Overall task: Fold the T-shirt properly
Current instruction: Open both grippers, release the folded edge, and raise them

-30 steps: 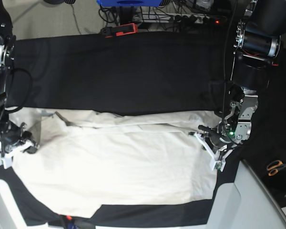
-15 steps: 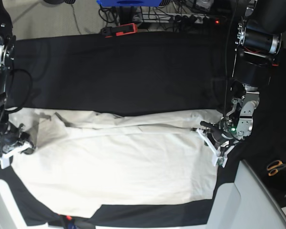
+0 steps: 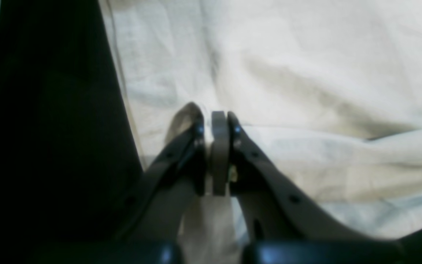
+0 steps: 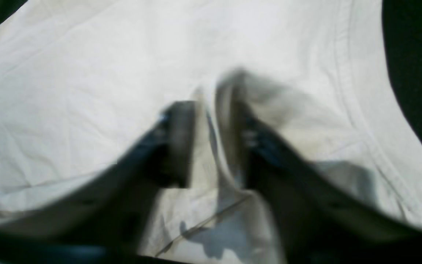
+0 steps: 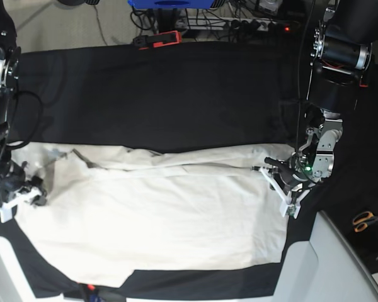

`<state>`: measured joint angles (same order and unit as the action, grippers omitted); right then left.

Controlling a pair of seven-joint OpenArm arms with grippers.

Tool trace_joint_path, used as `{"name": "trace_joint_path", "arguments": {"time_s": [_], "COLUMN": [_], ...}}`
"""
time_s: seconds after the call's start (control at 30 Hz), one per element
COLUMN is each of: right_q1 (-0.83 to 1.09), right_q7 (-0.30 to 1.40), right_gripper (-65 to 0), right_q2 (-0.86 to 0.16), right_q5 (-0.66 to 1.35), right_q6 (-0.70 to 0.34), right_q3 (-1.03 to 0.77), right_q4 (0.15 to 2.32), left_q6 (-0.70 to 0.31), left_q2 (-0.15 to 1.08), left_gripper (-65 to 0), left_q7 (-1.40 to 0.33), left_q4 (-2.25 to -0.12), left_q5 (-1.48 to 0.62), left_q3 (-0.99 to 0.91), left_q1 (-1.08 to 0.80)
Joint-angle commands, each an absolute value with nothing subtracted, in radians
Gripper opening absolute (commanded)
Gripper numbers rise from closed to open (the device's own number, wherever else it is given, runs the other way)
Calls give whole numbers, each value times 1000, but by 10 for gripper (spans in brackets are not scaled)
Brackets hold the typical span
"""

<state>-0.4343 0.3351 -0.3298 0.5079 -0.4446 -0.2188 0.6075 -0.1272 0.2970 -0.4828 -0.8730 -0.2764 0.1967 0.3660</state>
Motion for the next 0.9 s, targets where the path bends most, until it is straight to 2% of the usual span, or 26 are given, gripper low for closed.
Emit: {"name": "trace_joint_path", "arguments": {"time_s": [0.0,0.07,0.1,0.17,0.2,0.37,0.57,0.73,0.87], "right_q1": [-464,-464,-464,-463,-461,-400,-232,-156,-128], "right_q7": [311,305,288,269,269,297,522,668,671], "right_gripper": [-362,-227,-183,-161,-161,-161,-162,-162,-162], "right_q2": [-349,-349,-349,-348,-349,-343,-203,-105,-70], "right_q5": [524,526,526,526,526,526,661,733,733], "right_q6": [-452,-452,-452,-455,-458,-460,-452,-452,-452], "right_q3": [-226,-236,-263,-325,-352,-450,-791,-1020,-1067], "right_q4": [628,630,630,630,630,779,1109,1145,1101], "left_q6": [-117,-117,-117,-117,-117,-119,-119,-119,-119], "left_q2": [308,308,306,305,305,302,255,282,282], "left_gripper": [-566,-415,-359,-295,-283,-281,-285,-286,-286], "left_q7": [-466,-466,-466,-470,-470,-509,-601,-598,-596], "left_q4": [-892,-894,-894,-905,-924,-1124,-1443,-1526,-1572], "left_q5": [-278,-278,-278,-282,-282,-285,-433,-616,-699], "left_q3": [174,96,45,-44,-82,-213,-337,-349,-349], "left_q1": [395,395,395,395,394,320,64,-140,-243]}}
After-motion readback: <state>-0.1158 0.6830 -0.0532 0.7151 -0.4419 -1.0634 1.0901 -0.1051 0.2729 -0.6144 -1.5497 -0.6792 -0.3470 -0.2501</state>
